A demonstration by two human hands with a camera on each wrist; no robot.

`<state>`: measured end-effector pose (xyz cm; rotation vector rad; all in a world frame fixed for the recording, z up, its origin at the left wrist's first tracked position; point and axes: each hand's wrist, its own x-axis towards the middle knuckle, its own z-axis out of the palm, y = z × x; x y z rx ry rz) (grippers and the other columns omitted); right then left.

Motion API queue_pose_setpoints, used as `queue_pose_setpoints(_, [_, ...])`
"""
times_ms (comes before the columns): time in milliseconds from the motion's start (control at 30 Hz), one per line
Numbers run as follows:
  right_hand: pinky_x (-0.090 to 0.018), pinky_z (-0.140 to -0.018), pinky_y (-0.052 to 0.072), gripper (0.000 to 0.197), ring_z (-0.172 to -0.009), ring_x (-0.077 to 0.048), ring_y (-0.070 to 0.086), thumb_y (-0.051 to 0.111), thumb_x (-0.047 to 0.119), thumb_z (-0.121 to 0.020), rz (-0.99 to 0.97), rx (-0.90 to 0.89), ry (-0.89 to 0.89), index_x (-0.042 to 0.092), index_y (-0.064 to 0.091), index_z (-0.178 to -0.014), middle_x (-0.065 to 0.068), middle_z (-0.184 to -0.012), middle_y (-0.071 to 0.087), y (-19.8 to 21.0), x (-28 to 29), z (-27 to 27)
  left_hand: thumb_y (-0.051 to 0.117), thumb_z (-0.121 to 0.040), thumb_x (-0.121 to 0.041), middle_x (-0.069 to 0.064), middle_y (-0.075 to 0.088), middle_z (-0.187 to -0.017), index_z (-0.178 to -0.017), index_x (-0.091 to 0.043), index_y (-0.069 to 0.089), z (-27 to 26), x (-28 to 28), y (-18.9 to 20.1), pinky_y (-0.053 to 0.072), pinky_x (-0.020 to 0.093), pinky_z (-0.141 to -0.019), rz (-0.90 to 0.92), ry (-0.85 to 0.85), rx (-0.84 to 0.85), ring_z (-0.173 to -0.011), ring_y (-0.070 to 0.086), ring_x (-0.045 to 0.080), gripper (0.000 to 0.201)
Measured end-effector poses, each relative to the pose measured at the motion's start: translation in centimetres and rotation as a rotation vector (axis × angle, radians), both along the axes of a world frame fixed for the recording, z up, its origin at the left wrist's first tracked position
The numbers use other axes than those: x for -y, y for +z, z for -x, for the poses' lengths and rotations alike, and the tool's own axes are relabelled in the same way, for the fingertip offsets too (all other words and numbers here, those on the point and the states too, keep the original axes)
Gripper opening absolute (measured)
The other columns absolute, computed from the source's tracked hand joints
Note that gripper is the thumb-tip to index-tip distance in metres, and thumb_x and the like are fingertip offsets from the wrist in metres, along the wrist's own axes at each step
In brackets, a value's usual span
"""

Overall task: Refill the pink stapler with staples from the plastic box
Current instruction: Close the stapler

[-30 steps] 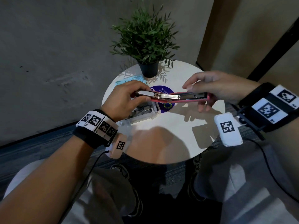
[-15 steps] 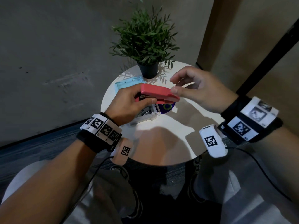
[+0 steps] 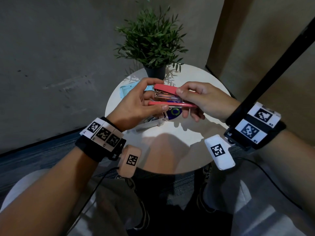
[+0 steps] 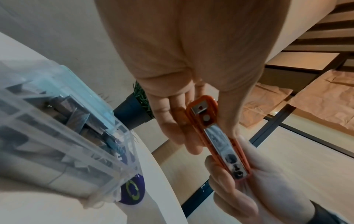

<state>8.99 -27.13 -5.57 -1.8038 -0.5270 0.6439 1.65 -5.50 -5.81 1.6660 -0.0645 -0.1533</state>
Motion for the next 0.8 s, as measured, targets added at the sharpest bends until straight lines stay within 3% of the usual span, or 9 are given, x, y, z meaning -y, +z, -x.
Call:
queue_pose_setpoints(100, [-0.022, -0.052, 0.046, 0.048, -0.06, -0.012, 0.061, 0.078, 0.044, -0.079, 0.08, 0.156, 0.035, 0.022, 0.06, -0.118, 0.003, -0.086, 0.071, 0.2, 0.1, 0.3, 0.081, -0.075, -0.012, 0.016, 0.072, -0.106, -0.132, -0.012, 0.044, -0.1, 0.0, 0.0, 0.06, 0.048, -0.074, -0.018, 0.061, -0.005, -0.088, 0.073, 0.03, 0.068])
queue_pose_setpoints(200, [-0.014, -0.072, 0.044, 0.059, -0.088, -0.007, 0.06, 0.084, 0.041, -0.075, 0.266, 0.516, 0.076, 0.025, 0.057, -0.125, 0.009, -0.105, 0.066, 0.3, 0.2, 0.4, 0.082, -0.075, -0.014, 0.018, 0.068, -0.106, -0.133, -0.016, 0.045, -0.1, -0.1, -0.2, 0.06, 0.051, -0.076, -0.117, 0.066, 0.015, -0.085, 0.074, 0.028, 0.069])
queue_pose_setpoints(300, [-0.028, -0.076, 0.043, 0.052, -0.094, -0.016, 0.059, 0.079, 0.037, -0.08, 0.335, 0.664, 0.049, 0.024, 0.058, -0.126, 0.004, -0.109, 0.066, 0.0, 0.3, 0.5, 0.084, -0.075, -0.024, -0.001, 0.065, -0.106, -0.136, -0.026, 0.045, -0.2, -0.7, 0.0, 0.058, 0.03, -0.074, -0.524, 0.012, 0.117, -0.079, 0.072, 0.014, 0.072])
queue_pose_setpoints(367, [-0.035, -0.079, 0.046, 0.05, -0.096, -0.018, 0.06, 0.076, 0.038, -0.082, 0.352, 0.699, 0.041, 0.024, 0.057, -0.127, 0.002, -0.112, 0.066, -0.4, 0.4, 0.4, 0.081, -0.077, -0.031, -0.006, 0.062, -0.115, -0.137, -0.028, 0.046, -0.2, -1.0, 0.3, 0.056, 0.023, -0.075, -0.73, 0.0, 0.214, -0.08, 0.069, 0.007, 0.069])
queue_pose_setpoints(467, [-0.042, -0.081, 0.05, 0.049, -0.097, -0.021, 0.061, 0.072, 0.04, -0.083, 0.371, 0.751, 0.035, 0.026, 0.055, -0.127, 0.002, -0.114, 0.065, -0.6, 0.3, 0.4, 0.078, -0.079, -0.038, -0.003, 0.051, -0.131, -0.136, -0.024, 0.051, -0.2, -1.3, 0.4, 0.051, 0.014, -0.08, -0.806, 0.003, 0.34, -0.096, 0.061, 0.005, 0.064])
queue_pose_setpoints(533, [-0.044, -0.082, 0.051, 0.048, -0.098, -0.022, 0.061, 0.07, 0.04, -0.083, 0.378, 0.769, 0.033, 0.026, 0.054, -0.127, 0.002, -0.116, 0.065, -0.7, 0.2, 0.4, 0.076, -0.08, -0.039, 0.0, 0.052, -0.131, -0.133, -0.018, 0.054, -0.3, -1.3, 0.1, 0.042, 0.006, -0.084, -0.832, 0.002, 0.411, -0.1, 0.055, 0.005, 0.061])
queue_pose_setpoints(600, [-0.044, -0.081, 0.051, 0.045, -0.096, -0.023, 0.061, 0.071, 0.037, -0.084, 0.367, 0.783, 0.033, 0.025, 0.056, -0.125, 0.001, -0.114, 0.065, -0.7, 0.1, 0.4, 0.074, -0.082, -0.037, 0.0, 0.058, -0.122, -0.128, -0.015, 0.057, -0.1, -1.2, 0.1, 0.041, 0.011, -0.084, -0.867, 0.013, 0.45, -0.098, 0.054, 0.006, 0.053])
queue_pose_setpoints(700, [-0.044, -0.078, 0.05, 0.038, -0.093, -0.023, 0.062, 0.072, 0.036, -0.086, 0.327, 0.82, 0.044, 0.024, 0.061, -0.12, 0.002, -0.109, 0.069, -0.5, 0.2, 0.5, 0.074, -0.083, -0.034, 0.001, 0.066, -0.106, -0.117, -0.014, 0.064, -0.1, -1.3, 0.5, 0.048, 0.031, -0.082, -0.906, 0.041, 0.498, -0.094, 0.059, 0.015, 0.041])
queue_pose_setpoints(800, [-0.042, -0.079, 0.051, 0.04, -0.096, -0.022, 0.063, 0.072, 0.035, -0.086, 0.315, 0.809, 0.036, 0.024, 0.059, -0.122, 0.002, -0.111, 0.068, -0.4, 0.2, 0.4, 0.074, -0.083, -0.036, 0.0, 0.064, -0.107, -0.119, -0.015, 0.062, -0.1, -1.4, 0.7, 0.046, 0.029, -0.081, -0.91, 0.04, 0.503, -0.094, 0.058, 0.015, 0.043])
